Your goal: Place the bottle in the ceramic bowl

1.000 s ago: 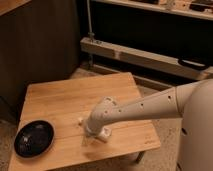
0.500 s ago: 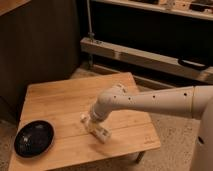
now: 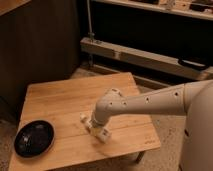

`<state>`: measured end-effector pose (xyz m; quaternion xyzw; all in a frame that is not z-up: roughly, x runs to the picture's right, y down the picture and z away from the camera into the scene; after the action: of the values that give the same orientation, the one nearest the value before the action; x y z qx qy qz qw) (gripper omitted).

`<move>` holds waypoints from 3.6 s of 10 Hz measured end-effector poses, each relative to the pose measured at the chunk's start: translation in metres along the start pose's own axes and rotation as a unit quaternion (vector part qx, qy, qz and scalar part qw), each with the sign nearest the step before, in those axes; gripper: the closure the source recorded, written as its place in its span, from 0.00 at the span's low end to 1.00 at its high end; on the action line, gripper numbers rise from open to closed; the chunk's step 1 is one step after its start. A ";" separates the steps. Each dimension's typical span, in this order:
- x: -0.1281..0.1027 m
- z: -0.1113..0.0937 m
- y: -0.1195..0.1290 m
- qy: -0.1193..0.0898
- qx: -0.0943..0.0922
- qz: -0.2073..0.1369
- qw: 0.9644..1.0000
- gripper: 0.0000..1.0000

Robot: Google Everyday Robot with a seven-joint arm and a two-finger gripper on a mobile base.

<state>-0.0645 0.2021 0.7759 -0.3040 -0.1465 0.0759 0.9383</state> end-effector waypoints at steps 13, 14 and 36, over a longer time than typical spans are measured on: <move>0.028 0.030 0.033 0.020 -0.018 0.067 0.997 0.53; 0.023 0.030 0.035 0.010 -0.022 0.066 0.998 0.62; -0.238 -0.004 0.060 -0.297 -0.135 -0.020 0.945 1.00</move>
<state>-0.2913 0.1925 0.6829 -0.3888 -0.4338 0.1236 0.8033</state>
